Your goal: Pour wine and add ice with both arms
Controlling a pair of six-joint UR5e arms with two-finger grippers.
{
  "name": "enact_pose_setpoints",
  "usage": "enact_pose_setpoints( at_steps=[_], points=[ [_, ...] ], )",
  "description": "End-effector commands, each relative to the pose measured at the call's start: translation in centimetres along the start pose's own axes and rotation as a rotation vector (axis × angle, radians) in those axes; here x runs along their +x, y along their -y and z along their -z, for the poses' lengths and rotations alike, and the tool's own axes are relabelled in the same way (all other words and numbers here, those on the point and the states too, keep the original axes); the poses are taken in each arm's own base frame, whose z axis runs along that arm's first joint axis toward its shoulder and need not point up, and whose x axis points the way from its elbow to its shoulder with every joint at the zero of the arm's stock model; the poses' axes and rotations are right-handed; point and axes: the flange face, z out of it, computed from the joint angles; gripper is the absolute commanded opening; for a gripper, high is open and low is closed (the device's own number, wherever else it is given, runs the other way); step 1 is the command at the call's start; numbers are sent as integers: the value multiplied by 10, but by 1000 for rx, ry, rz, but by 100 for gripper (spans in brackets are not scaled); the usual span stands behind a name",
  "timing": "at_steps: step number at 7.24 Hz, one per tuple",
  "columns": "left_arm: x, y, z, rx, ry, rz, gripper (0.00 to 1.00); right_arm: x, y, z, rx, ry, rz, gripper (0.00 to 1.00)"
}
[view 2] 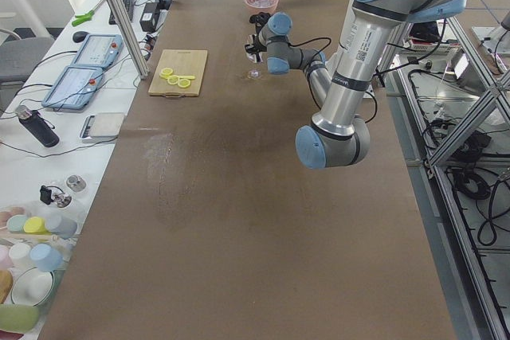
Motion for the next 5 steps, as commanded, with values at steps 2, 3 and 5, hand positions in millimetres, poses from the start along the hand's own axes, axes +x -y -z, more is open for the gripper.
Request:
enact_pose_setpoints(
  at_steps=[2, 3, 5],
  points=[
    [5, 22, 7, -97, 27, -25, 0, 0, 0, 0, -2, 0, -1, 99],
    [6, 27, 5, -127, 32, -23, 0, 0, -1, -1, -2, 0, -1, 100],
    [15, 29, -2, -167, 35, -24, 0, 0, -2, -1, -3, 3, -2, 99]
  ],
)
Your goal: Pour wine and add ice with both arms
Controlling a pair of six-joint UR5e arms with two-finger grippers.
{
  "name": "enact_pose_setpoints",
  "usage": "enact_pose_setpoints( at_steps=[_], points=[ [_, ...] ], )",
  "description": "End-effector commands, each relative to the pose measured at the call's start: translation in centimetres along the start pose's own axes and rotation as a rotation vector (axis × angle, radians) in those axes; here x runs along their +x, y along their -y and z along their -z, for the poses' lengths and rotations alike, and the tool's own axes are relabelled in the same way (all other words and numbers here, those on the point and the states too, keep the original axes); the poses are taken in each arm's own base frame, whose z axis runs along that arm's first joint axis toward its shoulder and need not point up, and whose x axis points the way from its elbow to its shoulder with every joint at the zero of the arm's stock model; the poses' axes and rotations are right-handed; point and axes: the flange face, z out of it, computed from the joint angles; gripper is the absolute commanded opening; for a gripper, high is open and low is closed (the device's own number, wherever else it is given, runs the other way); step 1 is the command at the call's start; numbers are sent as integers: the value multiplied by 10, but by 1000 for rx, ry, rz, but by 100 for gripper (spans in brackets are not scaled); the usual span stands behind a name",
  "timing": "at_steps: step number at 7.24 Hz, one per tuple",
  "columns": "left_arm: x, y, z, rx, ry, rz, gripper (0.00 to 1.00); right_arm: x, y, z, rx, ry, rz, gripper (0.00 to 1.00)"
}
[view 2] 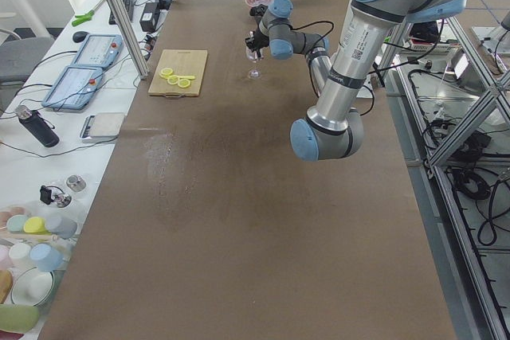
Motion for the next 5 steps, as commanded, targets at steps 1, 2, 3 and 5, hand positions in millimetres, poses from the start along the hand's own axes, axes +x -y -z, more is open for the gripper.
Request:
enact_pose_setpoints(
  at_steps=[1, 2, 3, 5],
  points=[
    [13, 9, -8, -46, 27, -9, 0, 0, 0, 0, -2, 4, -1, 99],
    [20, 15, -10, -66, 36, -11, 0, 1, -1, -1, -3, 4, -2, 99],
    [25, 26, -10, -91, 46, -13, 0, 1, -1, -2, -4, 4, -3, 99],
    [26, 27, -12, -123, 51, -12, 0, 1, -1, -2, -4, 4, -3, 99]
  ],
)
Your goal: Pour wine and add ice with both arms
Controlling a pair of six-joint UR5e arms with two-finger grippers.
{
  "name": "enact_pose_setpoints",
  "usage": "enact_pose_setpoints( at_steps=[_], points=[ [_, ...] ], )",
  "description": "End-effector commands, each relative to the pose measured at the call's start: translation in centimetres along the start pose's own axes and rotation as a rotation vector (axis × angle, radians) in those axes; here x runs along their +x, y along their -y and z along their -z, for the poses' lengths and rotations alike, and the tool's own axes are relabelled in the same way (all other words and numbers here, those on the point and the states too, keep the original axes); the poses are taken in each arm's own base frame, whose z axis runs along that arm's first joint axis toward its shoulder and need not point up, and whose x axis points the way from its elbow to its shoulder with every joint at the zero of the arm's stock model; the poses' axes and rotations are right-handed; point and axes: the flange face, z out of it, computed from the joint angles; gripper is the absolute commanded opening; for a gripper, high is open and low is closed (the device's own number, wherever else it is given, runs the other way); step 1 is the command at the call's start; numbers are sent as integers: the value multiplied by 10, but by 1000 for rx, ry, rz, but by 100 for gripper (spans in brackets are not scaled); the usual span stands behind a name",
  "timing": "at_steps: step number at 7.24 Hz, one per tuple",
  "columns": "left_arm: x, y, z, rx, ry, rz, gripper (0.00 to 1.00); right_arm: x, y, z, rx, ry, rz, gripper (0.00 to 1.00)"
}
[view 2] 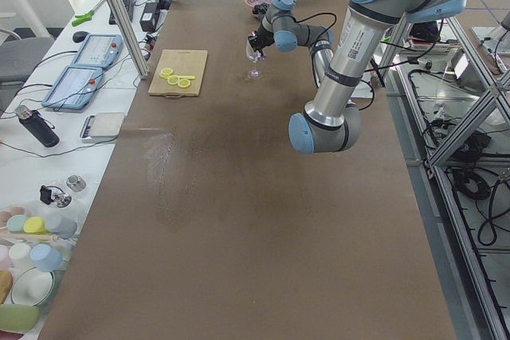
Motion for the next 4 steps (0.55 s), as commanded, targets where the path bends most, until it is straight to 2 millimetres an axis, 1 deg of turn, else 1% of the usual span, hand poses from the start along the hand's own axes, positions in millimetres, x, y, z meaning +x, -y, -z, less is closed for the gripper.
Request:
enact_pose_setpoints(
  at_steps=[1, 2, 4],
  points=[
    [1, 9, 1, -47, 33, -30, 0, 0, 0, 0, -1, 0, -1, 99],
    [1, 15, 2, -67, 43, -38, 0, 0, 0, -1, -1, 0, -1, 99],
    [1, 17, 3, -108, 49, -38, 0, 0, 1, 0, 0, 0, 0, 99]
  ],
)
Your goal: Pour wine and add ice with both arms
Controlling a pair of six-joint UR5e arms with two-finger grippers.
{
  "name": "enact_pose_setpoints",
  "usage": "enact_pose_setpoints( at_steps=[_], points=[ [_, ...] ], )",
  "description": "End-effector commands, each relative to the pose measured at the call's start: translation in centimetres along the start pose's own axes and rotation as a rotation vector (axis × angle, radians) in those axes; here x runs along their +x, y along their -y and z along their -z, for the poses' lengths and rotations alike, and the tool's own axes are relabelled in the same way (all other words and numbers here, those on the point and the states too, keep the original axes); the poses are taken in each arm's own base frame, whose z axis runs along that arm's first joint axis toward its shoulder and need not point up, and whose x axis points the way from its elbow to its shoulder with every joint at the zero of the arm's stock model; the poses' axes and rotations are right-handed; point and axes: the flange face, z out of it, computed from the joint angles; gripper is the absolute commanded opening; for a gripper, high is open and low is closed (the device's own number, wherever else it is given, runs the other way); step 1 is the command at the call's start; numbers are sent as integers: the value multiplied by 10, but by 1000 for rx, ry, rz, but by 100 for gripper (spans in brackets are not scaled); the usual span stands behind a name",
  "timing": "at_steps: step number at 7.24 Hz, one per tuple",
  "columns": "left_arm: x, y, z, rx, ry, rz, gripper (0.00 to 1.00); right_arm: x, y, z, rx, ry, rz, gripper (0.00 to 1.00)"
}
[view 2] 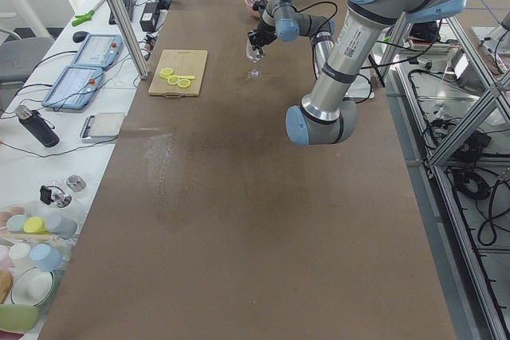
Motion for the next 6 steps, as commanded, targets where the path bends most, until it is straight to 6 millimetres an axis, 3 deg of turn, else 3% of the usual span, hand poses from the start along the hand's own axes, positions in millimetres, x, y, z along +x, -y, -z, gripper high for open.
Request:
enact_pose_setpoints(
  at_steps=[1, 6],
  points=[
    [0, 4, 2, -44, 7, -2, 0, 0, 0, 0, -1, 0, -1, 99],
    [-3, 16, 7, -111, 75, -9, 0, 1, -1, -1, -2, 0, -2, 99]
  ],
)
